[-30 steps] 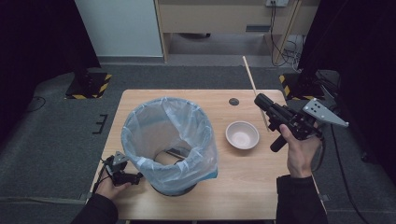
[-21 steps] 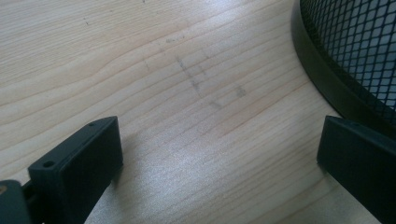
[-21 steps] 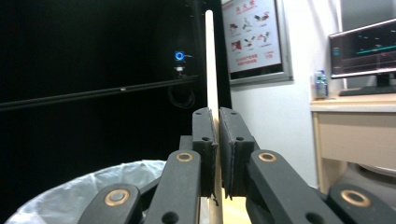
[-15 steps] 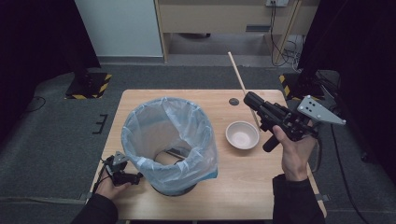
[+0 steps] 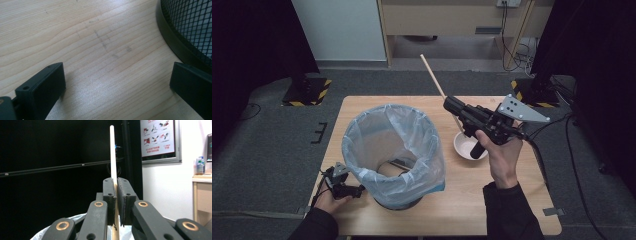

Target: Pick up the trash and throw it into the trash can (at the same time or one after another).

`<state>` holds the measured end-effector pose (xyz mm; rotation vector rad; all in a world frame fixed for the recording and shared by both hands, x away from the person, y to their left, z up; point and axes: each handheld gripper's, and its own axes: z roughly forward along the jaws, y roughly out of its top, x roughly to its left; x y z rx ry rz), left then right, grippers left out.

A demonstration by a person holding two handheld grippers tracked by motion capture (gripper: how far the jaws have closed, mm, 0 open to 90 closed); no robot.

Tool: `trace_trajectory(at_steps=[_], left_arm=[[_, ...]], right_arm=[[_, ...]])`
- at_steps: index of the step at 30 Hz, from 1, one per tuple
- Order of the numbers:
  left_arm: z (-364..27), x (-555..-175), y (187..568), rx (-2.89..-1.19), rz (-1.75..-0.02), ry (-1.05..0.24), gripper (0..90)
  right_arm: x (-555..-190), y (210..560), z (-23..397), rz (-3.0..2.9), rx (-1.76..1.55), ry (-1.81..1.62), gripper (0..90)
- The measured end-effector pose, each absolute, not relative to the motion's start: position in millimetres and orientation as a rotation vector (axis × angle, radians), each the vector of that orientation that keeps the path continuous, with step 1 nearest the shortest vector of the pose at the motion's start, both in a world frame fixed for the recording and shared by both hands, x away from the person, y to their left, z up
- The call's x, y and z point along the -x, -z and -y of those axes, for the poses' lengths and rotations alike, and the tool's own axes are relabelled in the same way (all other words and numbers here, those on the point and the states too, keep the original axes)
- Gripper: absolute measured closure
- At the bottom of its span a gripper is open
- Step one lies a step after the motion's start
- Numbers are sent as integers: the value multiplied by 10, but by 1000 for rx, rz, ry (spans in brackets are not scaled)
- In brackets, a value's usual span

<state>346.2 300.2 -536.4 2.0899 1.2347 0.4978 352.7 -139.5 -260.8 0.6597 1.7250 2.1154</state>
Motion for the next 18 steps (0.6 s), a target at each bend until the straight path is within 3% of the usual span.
trace_trajectory(at_steps=[18], left_arm=[[-3002,-3462,5364,-2090,-1235,-498,0]], right_arm=[[-3585,2568,929,-1831,-599,-2122,859]])
